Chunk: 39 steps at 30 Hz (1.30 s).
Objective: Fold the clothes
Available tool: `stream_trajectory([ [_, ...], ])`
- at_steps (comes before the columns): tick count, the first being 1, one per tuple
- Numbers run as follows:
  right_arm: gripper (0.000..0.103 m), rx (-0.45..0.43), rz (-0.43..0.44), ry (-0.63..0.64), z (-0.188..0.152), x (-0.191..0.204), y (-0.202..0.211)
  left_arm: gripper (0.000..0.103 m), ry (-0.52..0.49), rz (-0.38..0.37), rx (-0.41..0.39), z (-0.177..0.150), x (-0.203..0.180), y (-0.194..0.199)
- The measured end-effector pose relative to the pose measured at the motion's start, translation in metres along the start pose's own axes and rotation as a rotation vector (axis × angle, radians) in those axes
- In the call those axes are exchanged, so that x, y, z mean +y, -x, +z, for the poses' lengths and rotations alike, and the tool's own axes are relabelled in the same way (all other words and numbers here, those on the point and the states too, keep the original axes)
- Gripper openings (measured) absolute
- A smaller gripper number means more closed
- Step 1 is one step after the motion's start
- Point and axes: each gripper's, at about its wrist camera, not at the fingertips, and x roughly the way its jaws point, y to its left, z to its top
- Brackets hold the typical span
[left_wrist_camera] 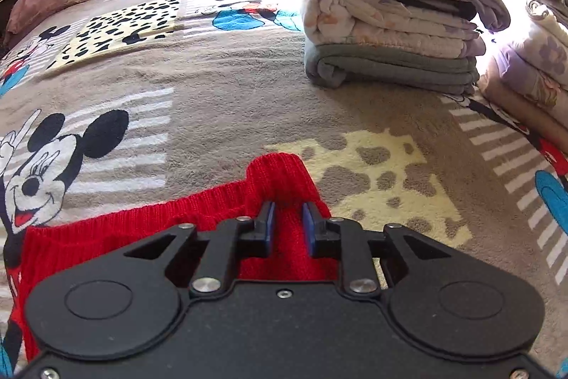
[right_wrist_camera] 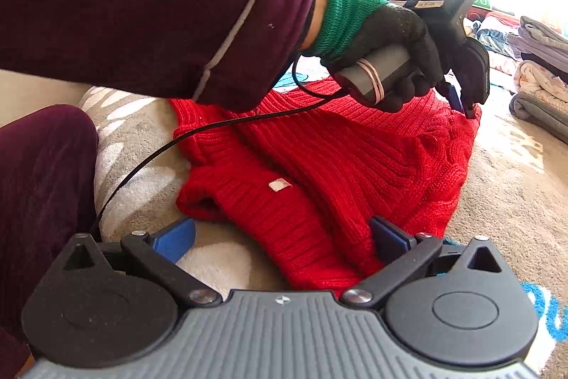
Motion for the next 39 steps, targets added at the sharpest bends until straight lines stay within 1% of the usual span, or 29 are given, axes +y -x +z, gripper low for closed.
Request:
stream_trajectory([
  [2, 0.103, -0.002, 0.001, 0.0, 0.0, 0.0, 0.0, 0.02, -0.013, 0.006, -0.041, -0.005, 0.0, 0.022],
  [4, 0.103, -0.004, -0.001, 0.001, 0.0, 0.001, 0.001, 0.02, -0.01, -0.012, -0.064, -0.015, 0.001, 0.049],
  [6, 0.103, -0.007, -0.007, 0.008, 0.0, 0.002, 0.001, 0.02, -0.016, -0.051, -0.078, -0.033, 0.0, 0.078],
  [9, 0.102, -0.016, -0.018, 0.014, 0.0, 0.005, 0.004, 0.02, -0.05, -0.157, -0.08, -0.065, -0.015, 0.115],
  [12, 0.1, -0.032, -0.027, 0.012, 0.002, 0.007, 0.009, 0.02, -0.094, -0.208, -0.064, -0.092, -0.035, 0.127],
  [13, 0.1, -0.037, -0.029, 0.011, 0.001, 0.008, 0.01, 0.02, -0.105, -0.217, -0.037, -0.101, -0.042, 0.122],
  [15, 0.1, -0.035, -0.038, 0.022, -0.001, 0.011, 0.01, 0.021, -0.142, -0.15, 0.029, -0.114, -0.053, 0.101],
  [16, 0.101, -0.033, -0.044, 0.03, -0.003, 0.012, 0.009, 0.025, -0.145, -0.139, 0.018, -0.117, -0.054, 0.101],
  [17, 0.101, -0.029, -0.05, 0.04, -0.004, 0.014, 0.009, 0.025, -0.145, -0.131, 0.001, -0.12, -0.054, 0.101],
  [20, 0.1, -0.027, -0.07, 0.071, -0.007, 0.018, 0.013, 0.025, -0.046, -0.143, -0.075, -0.114, -0.043, 0.133],
  [24, 0.096, -0.025, -0.048, 0.043, -0.006, 0.02, 0.04, 0.025, 0.051, -0.109, -0.17, -0.13, -0.025, 0.179],
  [26, 0.094, -0.021, -0.037, 0.043, -0.007, 0.022, 0.058, 0.025, 0.107, -0.068, -0.169, -0.14, -0.011, 0.191],
  [28, 0.094, -0.032, -0.055, 0.077, -0.007, 0.025, 0.071, 0.025, 0.161, -0.027, -0.167, -0.15, 0.003, 0.203],
  [30, 0.094, -0.053, -0.079, 0.085, -0.006, 0.027, 0.077, 0.029, 0.23, 0.006, -0.158, -0.157, 0.023, 0.213],
  [31, 0.094, -0.062, -0.099, 0.085, -0.006, 0.027, 0.077, 0.034, 0.282, 0.023, -0.161, -0.161, 0.035, 0.219],
  [32, 0.094, -0.067, -0.124, 0.091, -0.005, 0.027, 0.076, 0.041, 0.336, 0.041, -0.165, -0.165, 0.048, 0.226],
  [33, 0.095, -0.072, -0.145, 0.097, -0.005, 0.028, 0.073, 0.044, 0.391, 0.055, -0.169, -0.169, 0.061, 0.23],
  [36, 0.095, -0.082, -0.177, 0.121, -0.004, 0.03, 0.058, 0.044, 0.552, 0.059, -0.163, -0.184, 0.093, 0.237],
  [38, 0.095, -0.074, -0.205, 0.152, -0.004, 0.034, 0.047, 0.044, 0.649, 0.059, -0.153, -0.196, 0.109, 0.24],
  [39, 0.097, -0.053, -0.21, 0.157, -0.005, 0.035, 0.04, 0.044, 0.688, 0.051, -0.147, -0.202, 0.114, 0.24],
])
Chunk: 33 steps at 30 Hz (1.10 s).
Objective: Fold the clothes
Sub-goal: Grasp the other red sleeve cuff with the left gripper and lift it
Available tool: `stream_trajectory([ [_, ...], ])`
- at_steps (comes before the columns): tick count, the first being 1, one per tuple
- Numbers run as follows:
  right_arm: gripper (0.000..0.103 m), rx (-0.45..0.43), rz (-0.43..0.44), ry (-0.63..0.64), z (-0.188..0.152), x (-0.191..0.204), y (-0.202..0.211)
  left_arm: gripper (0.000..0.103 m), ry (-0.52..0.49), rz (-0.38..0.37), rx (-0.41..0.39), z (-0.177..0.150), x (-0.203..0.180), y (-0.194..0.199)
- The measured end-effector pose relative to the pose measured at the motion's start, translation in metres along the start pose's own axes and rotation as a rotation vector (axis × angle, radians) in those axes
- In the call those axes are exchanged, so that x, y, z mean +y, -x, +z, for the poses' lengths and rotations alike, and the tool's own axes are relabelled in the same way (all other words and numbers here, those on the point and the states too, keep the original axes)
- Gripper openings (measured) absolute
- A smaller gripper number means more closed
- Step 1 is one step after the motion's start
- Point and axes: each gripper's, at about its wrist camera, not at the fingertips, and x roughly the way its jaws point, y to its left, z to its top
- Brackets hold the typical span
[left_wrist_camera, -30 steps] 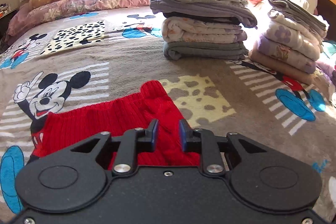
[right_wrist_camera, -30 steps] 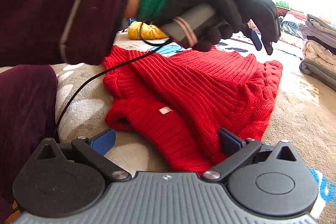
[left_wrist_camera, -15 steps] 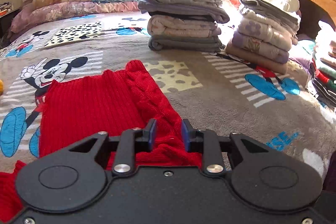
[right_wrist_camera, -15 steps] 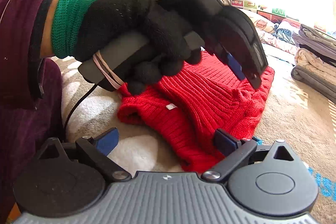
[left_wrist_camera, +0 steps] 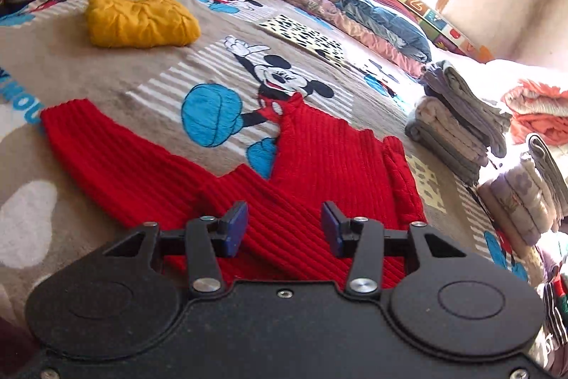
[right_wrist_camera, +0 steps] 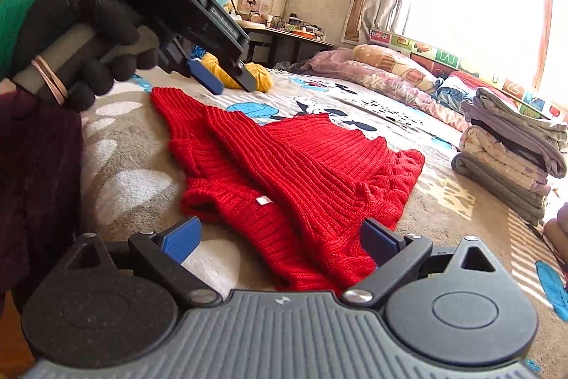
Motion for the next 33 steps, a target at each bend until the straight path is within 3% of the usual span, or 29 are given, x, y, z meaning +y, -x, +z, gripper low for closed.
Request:
stream_trajectory([
  [2, 0.099, 0.124, 0.06, -0.045, -0.007, -0.001, -0.016, 0.044, 0.067, -0.018, 0.02, -0.003, 0.013, -0.001],
  [11, 0.095, 0.037, 0.024, -0.041, -0.006, -0.005, 0.004, 0.044, 0.31, -0.121, 0.025, -0.012, 0.046, -0.019],
  [19, 0.095, 0.002, 0.009, -0.072, -0.006, -0.013, -0.004, 0.043, 0.381, -0.159, 0.02, -0.016, 0.055, -0.026],
  [24, 0.095, 0.005, 0.028, -0.101, -0.008, -0.017, -0.011, 0.036, 0.363, -0.166, 0.005, -0.017, 0.051, -0.03],
  [27, 0.095, 0.001, 0.03, -0.118, -0.009, -0.02, -0.015, 0.025, 0.312, -0.159, -0.011, -0.017, 0.045, -0.031],
  [29, 0.095, -0.005, 0.032, -0.126, -0.009, -0.021, -0.015, 0.011, 0.278, -0.153, -0.021, -0.018, 0.041, -0.032],
  [33, 0.095, -0.004, 0.044, -0.136, -0.01, -0.022, -0.018, 0.006, 0.158, -0.186, -0.085, -0.01, 0.02, -0.02],
])
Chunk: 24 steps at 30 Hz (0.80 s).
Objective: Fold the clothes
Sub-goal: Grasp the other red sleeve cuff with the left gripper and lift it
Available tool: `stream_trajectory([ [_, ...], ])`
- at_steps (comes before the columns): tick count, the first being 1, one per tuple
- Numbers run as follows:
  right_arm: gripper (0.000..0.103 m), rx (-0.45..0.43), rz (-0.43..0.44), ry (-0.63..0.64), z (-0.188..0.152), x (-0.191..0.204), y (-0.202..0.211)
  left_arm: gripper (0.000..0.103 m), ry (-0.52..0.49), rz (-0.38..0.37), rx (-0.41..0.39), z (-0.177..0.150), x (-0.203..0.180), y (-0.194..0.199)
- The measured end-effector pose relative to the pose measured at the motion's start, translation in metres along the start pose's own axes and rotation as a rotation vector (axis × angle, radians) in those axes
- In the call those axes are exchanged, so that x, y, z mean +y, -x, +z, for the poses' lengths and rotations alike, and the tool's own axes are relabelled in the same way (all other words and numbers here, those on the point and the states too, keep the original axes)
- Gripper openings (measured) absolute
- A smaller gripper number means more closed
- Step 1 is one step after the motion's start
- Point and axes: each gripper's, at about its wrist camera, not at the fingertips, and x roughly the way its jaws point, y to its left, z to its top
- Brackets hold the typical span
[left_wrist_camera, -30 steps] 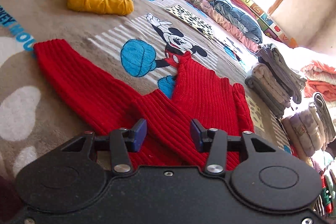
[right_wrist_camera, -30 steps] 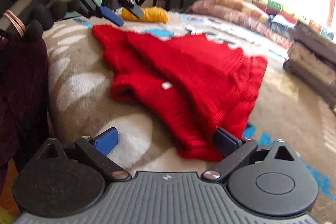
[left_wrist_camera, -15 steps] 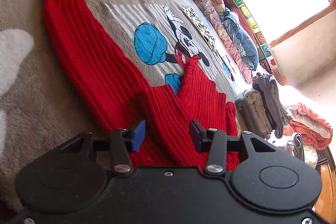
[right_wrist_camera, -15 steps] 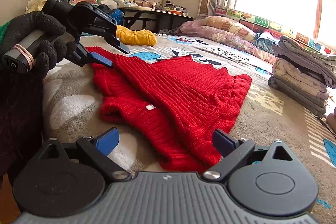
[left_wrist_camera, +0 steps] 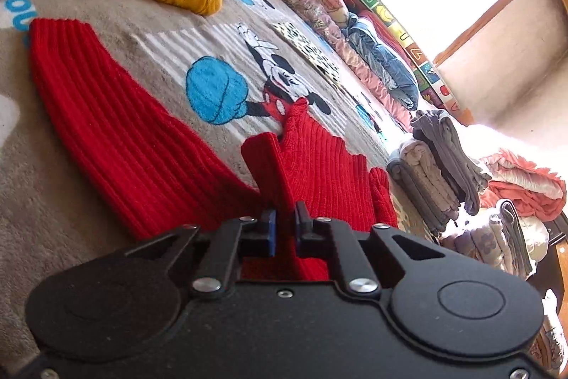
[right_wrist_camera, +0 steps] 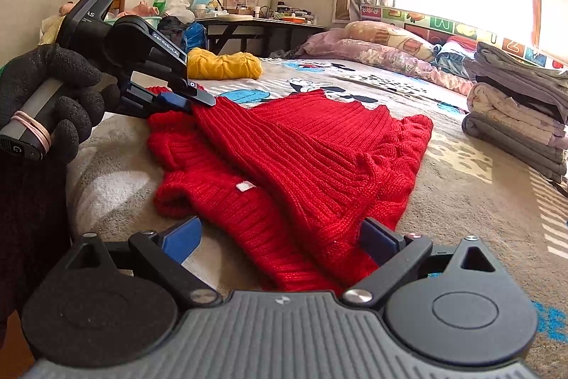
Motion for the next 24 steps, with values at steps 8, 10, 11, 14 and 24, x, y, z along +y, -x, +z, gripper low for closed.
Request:
stream_trajectory([
  [8, 0.095, -0.002, 0.027, -0.021, 0.003, -0.004, 0.001, 0.005, -0.106, -0.081, -0.031, 0.012, -0.055, -0.005],
  [10, 0.095, -0.005, 0.036, -0.03, 0.005, -0.005, 0.002, 0.005, -0.118, -0.101, -0.03, 0.017, -0.07, -0.012],
  [11, 0.095, -0.008, 0.04, -0.035, 0.006, -0.006, 0.004, 0.005, -0.121, -0.113, -0.029, 0.02, -0.077, -0.016],
  [14, 0.095, -0.011, 0.057, -0.037, 0.008, -0.007, 0.006, 0.005, -0.138, -0.144, -0.023, 0.029, -0.099, -0.029],
  [24, 0.096, 0.005, 0.097, -0.097, 0.008, -0.013, 0.003, 0.005, -0.142, -0.135, 0.049, 0.033, -0.139, -0.093],
])
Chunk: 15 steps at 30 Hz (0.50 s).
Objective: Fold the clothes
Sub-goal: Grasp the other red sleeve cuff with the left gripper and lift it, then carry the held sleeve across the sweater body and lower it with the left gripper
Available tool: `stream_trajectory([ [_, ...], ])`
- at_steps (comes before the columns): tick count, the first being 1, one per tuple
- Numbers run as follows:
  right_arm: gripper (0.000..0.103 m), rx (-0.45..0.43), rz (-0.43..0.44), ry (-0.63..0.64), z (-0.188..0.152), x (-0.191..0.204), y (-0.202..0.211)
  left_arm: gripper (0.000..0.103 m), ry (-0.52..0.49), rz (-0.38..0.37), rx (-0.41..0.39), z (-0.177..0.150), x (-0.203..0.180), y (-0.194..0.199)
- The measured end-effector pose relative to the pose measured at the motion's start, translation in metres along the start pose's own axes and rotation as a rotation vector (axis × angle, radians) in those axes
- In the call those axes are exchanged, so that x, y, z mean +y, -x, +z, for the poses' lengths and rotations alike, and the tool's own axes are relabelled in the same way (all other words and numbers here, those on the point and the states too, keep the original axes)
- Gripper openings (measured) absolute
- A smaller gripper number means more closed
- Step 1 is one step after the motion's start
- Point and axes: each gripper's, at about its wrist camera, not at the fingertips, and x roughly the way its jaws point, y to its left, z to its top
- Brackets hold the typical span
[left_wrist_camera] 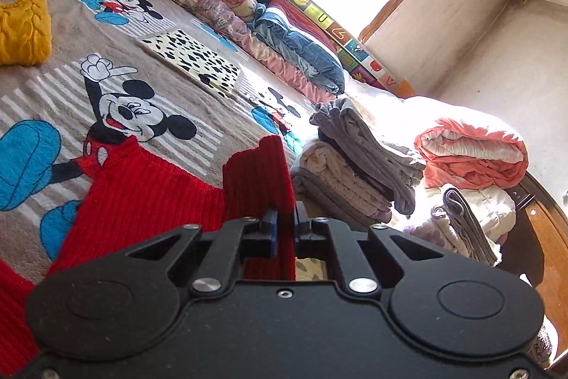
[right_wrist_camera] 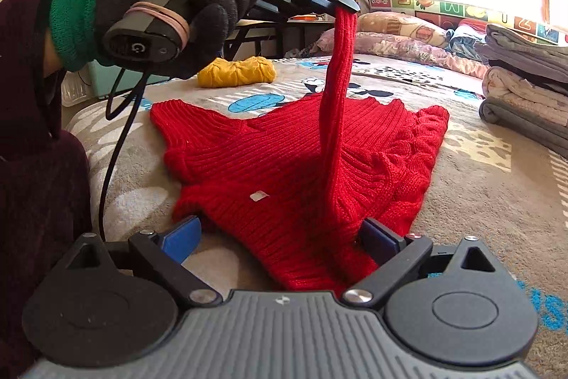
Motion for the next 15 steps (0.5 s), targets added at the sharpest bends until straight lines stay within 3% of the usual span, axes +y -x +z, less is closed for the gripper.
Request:
stream_trajectory([
  [7, 0.096, 0.009, 0.035, -0.057, 0.001, -0.008, 0.002, 0.005, 0.032, 0.024, 0.046, -0.005, -0.006, -0.039],
  [15, 0.096, 0.009, 0.053, -0.116, 0.002, -0.019, 0.004, 0.005, -0.027, 0.088, 0.095, -0.017, -0.017, -0.078],
])
